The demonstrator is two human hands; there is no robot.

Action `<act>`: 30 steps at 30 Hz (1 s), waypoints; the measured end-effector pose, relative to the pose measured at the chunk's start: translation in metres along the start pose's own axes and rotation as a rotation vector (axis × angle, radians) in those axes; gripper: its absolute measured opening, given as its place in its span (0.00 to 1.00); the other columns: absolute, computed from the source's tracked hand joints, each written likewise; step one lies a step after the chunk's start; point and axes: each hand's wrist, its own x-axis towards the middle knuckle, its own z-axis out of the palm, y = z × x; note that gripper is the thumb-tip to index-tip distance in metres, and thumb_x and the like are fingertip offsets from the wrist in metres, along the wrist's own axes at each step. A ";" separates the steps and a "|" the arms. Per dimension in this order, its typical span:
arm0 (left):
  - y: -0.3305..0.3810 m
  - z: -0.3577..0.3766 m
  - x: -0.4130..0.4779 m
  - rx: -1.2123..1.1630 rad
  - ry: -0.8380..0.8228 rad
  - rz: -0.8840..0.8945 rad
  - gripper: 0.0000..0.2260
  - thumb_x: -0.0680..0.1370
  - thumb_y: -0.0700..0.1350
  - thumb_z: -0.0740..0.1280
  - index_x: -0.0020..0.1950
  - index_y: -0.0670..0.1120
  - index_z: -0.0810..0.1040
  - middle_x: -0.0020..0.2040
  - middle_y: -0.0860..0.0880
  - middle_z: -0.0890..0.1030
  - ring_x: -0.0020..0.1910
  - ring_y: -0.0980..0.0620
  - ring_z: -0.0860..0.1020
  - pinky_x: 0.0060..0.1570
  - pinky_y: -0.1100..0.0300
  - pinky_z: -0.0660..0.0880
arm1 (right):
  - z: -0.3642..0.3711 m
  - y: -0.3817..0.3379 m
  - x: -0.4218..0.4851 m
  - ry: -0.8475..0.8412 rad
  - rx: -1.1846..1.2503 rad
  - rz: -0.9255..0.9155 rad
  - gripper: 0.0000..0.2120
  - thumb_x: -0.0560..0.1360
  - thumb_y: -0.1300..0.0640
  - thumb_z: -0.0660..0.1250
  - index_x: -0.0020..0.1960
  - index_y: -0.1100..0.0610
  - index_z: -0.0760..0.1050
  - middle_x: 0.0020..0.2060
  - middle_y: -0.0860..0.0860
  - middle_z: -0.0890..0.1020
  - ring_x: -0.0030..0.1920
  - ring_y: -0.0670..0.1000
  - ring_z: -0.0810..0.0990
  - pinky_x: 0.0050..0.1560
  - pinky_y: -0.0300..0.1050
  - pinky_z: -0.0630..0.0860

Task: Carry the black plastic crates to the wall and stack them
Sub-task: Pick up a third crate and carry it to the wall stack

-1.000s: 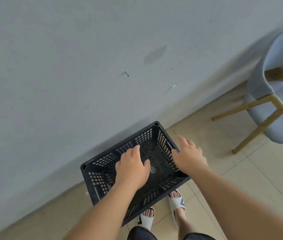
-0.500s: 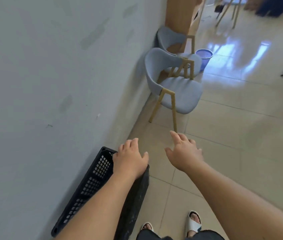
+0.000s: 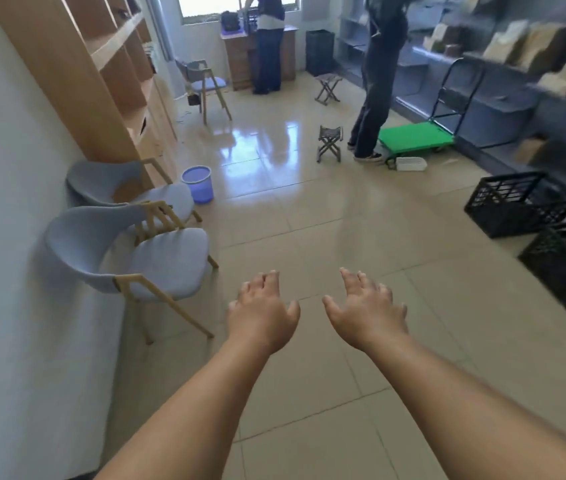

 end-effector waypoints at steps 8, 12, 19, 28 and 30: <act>0.196 0.050 0.047 0.088 -0.099 0.311 0.34 0.79 0.63 0.56 0.82 0.52 0.54 0.81 0.50 0.61 0.77 0.45 0.61 0.67 0.43 0.65 | -0.065 0.188 0.031 0.057 0.081 0.335 0.35 0.78 0.34 0.51 0.80 0.44 0.45 0.80 0.49 0.52 0.77 0.60 0.53 0.69 0.69 0.59; 0.264 0.068 0.080 0.116 -0.134 0.434 0.34 0.79 0.63 0.56 0.82 0.52 0.54 0.80 0.50 0.62 0.76 0.45 0.62 0.67 0.43 0.66 | -0.079 0.248 0.050 0.084 0.112 0.455 0.35 0.78 0.34 0.51 0.80 0.44 0.45 0.80 0.50 0.53 0.76 0.61 0.55 0.68 0.69 0.60; 0.363 0.103 0.168 0.117 -0.199 0.604 0.34 0.79 0.63 0.56 0.82 0.51 0.54 0.80 0.50 0.62 0.76 0.45 0.63 0.68 0.43 0.66 | -0.103 0.327 0.118 0.116 0.117 0.657 0.35 0.77 0.34 0.51 0.80 0.44 0.45 0.80 0.51 0.54 0.75 0.61 0.58 0.67 0.70 0.61; 0.485 0.117 0.305 0.116 -0.248 0.800 0.33 0.79 0.63 0.57 0.82 0.52 0.55 0.80 0.50 0.63 0.76 0.44 0.64 0.68 0.42 0.66 | -0.157 0.392 0.229 0.189 0.175 0.910 0.34 0.78 0.34 0.51 0.80 0.42 0.45 0.80 0.49 0.55 0.75 0.61 0.58 0.67 0.68 0.62; 0.515 0.122 0.326 0.132 -0.255 0.846 0.33 0.79 0.63 0.57 0.81 0.52 0.55 0.79 0.50 0.63 0.75 0.44 0.64 0.67 0.42 0.67 | -0.166 0.408 0.246 0.202 0.180 0.948 0.34 0.78 0.34 0.51 0.80 0.42 0.46 0.79 0.50 0.55 0.74 0.61 0.58 0.67 0.68 0.63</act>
